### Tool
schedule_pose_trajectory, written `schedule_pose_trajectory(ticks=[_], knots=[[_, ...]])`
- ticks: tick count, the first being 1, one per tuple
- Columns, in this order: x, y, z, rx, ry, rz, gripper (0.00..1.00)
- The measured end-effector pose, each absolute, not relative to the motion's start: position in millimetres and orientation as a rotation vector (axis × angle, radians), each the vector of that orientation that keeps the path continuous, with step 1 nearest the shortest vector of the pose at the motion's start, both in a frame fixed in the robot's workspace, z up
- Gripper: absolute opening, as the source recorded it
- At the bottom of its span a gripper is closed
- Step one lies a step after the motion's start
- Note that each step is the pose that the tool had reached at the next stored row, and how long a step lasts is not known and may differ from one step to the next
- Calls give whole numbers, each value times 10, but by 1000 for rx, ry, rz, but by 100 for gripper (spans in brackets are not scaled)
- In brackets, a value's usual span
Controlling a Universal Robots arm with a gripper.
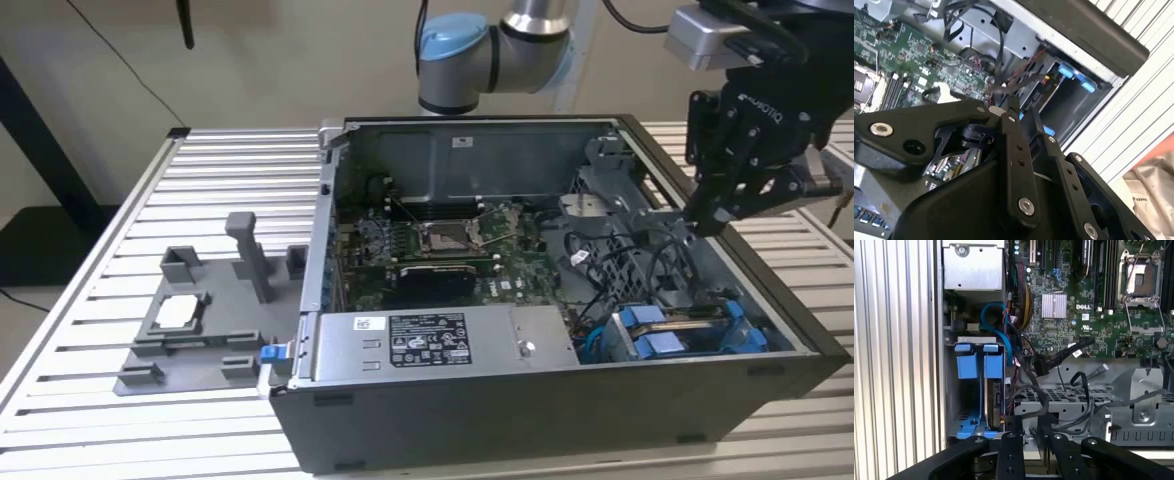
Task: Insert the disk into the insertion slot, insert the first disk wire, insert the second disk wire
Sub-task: 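Insert the second disk wire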
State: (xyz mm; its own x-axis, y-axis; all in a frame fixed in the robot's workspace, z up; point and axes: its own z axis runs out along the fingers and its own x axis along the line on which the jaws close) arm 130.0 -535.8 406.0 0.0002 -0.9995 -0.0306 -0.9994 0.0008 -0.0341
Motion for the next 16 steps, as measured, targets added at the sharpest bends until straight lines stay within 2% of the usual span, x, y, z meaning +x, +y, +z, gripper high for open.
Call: schedule_pose_trajectory(ticks=[16], knots=[[839,-5278,3978,-2217,2168,-15,27]])
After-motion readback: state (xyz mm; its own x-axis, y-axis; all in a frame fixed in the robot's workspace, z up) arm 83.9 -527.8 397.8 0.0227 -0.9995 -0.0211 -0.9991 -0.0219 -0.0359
